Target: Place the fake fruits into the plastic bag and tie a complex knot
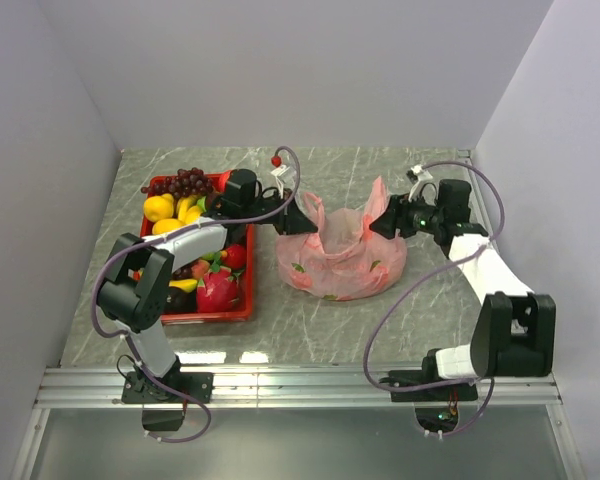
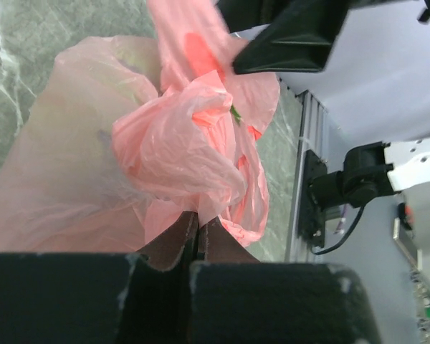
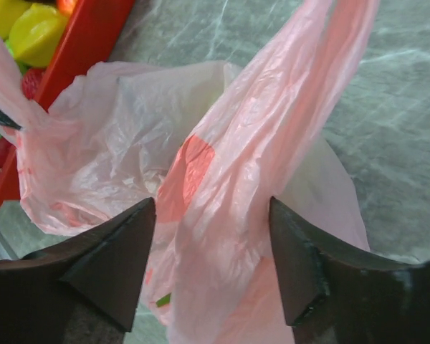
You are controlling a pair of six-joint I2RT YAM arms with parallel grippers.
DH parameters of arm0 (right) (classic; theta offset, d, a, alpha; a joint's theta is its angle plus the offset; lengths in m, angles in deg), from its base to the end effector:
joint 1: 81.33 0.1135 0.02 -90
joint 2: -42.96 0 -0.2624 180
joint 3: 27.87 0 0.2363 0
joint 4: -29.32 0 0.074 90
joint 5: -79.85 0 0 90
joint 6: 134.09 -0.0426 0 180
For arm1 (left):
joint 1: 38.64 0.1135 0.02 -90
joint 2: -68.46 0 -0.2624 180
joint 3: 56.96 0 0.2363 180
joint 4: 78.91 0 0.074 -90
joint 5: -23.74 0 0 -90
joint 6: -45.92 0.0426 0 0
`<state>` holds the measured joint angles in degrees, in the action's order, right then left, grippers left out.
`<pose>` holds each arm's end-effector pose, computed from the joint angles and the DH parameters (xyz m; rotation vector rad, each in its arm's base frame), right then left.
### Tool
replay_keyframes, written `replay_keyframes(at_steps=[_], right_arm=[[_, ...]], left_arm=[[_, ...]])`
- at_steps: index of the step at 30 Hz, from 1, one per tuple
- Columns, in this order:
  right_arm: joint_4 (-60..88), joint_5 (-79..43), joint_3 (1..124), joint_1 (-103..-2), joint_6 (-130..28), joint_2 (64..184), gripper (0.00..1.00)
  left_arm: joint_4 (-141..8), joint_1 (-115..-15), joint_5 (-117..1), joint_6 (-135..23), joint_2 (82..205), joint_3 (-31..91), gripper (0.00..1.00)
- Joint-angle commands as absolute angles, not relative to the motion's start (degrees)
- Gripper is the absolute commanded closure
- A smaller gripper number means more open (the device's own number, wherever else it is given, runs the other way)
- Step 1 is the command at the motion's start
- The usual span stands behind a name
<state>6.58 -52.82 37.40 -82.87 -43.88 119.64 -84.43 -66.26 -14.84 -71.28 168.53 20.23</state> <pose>0.2790 0.0214 0.2630 -0.3992 2.0479 0.7814 0.3209 -0.2055 0.2500 0.6847 1.9123 -1.4664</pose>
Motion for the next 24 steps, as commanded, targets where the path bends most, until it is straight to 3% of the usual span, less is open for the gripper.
replay_keyframes(at_steps=[1,4,11,16,24], right_arm=[[8.99,-57.51,41.67,-83.09,-40.31,123.45,0.33],[6.89,-57.96,43.87,-83.44,-40.84,126.09,0.32],[4.86,-56.65,42.12,-85.02,-47.07,121.28,0.16],[4.86,-53.65,38.96,-85.11,-52.17,116.00,0.12],[6.78,-53.57,39.74,-84.32,-49.81,123.37,0.13]], left_arm=[[-81.35,-67.12,-13.08,-63.34,165.85,23.14,1.00],[-80.72,-67.47,-13.43,-62.36,165.76,23.67,1.00],[-80.90,-67.56,-14.49,-62.36,164.62,23.50,1.00],[-81.25,-67.82,-14.49,-62.62,164.35,22.79,1.00],[-80.02,-68.17,-13.96,-60.16,164.70,23.84,1.00]])
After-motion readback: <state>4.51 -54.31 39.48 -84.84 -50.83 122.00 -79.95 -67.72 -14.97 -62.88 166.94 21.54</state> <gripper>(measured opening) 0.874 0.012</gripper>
